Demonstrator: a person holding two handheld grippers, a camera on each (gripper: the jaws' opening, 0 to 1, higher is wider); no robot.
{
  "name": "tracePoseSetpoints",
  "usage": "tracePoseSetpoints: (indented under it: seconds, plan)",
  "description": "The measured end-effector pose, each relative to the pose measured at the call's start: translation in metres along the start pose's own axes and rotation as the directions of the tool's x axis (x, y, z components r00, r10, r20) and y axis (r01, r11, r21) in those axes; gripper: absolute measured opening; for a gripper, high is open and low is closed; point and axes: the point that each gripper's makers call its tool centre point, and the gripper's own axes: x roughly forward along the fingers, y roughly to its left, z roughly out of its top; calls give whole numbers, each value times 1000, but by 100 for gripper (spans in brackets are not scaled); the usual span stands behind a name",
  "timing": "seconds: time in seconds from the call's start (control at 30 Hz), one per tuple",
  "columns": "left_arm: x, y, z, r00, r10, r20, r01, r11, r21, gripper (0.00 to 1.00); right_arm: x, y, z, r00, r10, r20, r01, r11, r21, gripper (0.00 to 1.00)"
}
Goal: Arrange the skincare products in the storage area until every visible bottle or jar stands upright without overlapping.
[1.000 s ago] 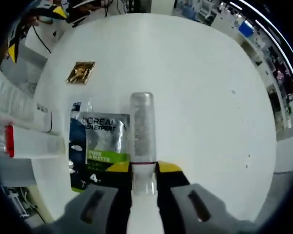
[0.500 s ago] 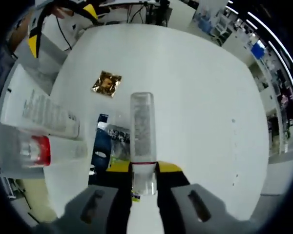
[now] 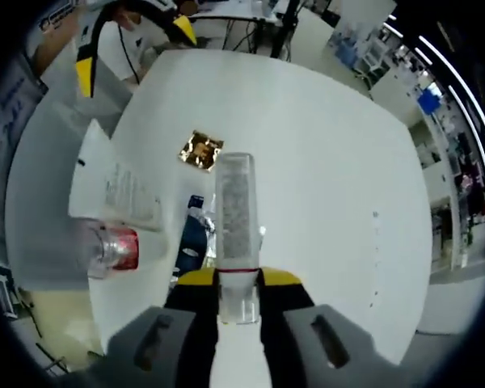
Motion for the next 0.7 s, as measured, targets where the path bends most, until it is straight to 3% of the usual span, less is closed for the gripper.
tracePoseSetpoints:
  seconds: [0.7]
  plan:
    - [-9, -21, 6, 999, -20, 35, 18, 998, 57, 81, -67, 42, -3, 996, -85, 35, 82, 994, 79, 18]
